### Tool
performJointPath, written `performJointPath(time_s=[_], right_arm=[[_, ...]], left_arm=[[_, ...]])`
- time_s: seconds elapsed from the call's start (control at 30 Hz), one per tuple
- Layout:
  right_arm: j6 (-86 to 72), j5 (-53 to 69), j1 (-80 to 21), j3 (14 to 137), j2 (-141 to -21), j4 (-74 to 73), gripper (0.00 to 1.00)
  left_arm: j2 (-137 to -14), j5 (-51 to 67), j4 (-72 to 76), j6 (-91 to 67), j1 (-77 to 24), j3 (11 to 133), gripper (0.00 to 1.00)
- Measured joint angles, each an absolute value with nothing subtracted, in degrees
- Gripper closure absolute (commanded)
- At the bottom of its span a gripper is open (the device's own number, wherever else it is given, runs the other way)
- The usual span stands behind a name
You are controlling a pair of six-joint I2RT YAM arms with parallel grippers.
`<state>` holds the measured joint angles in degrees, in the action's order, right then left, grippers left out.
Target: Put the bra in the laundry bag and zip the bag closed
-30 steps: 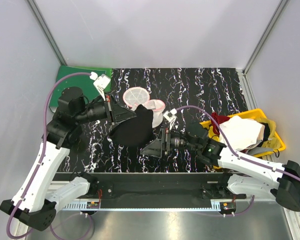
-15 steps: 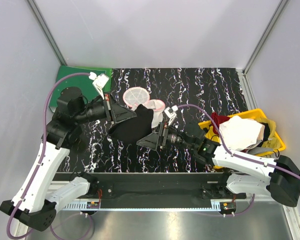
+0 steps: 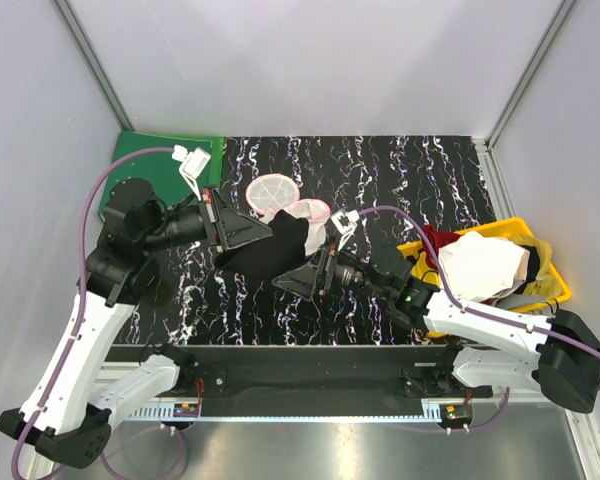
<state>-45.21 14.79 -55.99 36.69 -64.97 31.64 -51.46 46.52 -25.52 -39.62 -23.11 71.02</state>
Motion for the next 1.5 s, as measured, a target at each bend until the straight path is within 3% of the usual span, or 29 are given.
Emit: performJointPath(time_s=[0.57,0.87,1.17,1.27,1.3,1.4,1.47,1.5], right_arm=[[-37.39,13.39,-56.01,31.51,-63.53,42.26,0.00],[-35.14,15.55,-56.05,32.36,-60.03,35.35,0.00],[-37.26,17.28,-56.10,31.00,-44.16,21.19,0.00],[-40.62,19.25,-56.10,29.43,-41.06,19.62,0.08],[-41.76,19.77,-56.10,28.91,-40.82,19.16,0.20],[-45.21,21.04,-56.10,27.07,-42.22,19.35,0.30],[-47.66,22.11,-56.10,25.96,-44.82,20.47,0.48],[-48.90,22.68,-56.12,25.58,-47.07,21.54,0.51]], left_arm=[[-47.79,49.32,-20.75,-44.84,-23.11,64.47,1.00],[-47.81,48.49,-21.74,-44.03,-23.11,63.99,1.00],[-51.79,44.47,-28.69,-38.26,-23.11,71.94,1.00],[-51.88,43.59,-29.93,-37.06,-23.11,72.82,1.00],[-51.88,43.40,-30.22,-36.88,-23.11,73.08,1.00],[-51.88,43.22,-30.33,-36.40,-23.11,73.36,1.00],[-51.88,43.20,-30.37,-36.27,-23.11,73.38,1.00],[-51.88,43.20,-30.37,-36.23,-23.11,73.38,1.00]])
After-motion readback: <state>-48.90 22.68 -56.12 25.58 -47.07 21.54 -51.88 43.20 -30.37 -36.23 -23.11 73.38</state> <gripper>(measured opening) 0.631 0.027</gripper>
